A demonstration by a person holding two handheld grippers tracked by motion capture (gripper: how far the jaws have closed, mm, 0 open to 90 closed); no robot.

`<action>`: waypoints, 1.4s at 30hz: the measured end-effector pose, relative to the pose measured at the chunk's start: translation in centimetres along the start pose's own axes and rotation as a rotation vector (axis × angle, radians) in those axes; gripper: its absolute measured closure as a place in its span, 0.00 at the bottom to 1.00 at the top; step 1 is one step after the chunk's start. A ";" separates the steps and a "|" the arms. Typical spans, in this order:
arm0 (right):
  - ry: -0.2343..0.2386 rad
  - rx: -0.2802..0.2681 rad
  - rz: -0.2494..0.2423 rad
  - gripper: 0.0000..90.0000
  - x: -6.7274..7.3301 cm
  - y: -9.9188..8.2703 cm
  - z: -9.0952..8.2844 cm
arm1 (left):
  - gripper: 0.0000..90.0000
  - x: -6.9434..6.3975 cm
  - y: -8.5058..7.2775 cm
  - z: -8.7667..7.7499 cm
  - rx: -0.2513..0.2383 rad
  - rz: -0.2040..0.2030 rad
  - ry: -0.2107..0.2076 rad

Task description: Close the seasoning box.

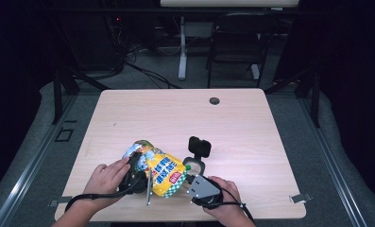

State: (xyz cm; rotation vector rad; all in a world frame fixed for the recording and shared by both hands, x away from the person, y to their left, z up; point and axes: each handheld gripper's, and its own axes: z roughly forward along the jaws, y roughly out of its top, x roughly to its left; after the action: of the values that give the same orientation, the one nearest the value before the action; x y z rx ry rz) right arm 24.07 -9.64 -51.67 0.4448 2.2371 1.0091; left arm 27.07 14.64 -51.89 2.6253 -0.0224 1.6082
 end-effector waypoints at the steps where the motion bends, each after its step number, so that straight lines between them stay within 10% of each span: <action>1: -0.001 0.000 -0.001 1.00 0.0 0.0 0.0 | 0.64 0.0 0.0 0.0 -0.003 -0.003 0.001; 42: -0.006 -0.008 -0.002 1.00 0.1 -0.1 -0.2 | 0.65 0.8 0.8 -1.1 0.028 0.156 0.080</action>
State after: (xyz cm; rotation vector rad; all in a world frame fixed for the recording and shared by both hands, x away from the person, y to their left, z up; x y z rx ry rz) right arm 23.90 -9.79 -51.73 0.4418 2.2273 1.0138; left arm 26.43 13.92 -50.60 2.6364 -0.2063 1.7727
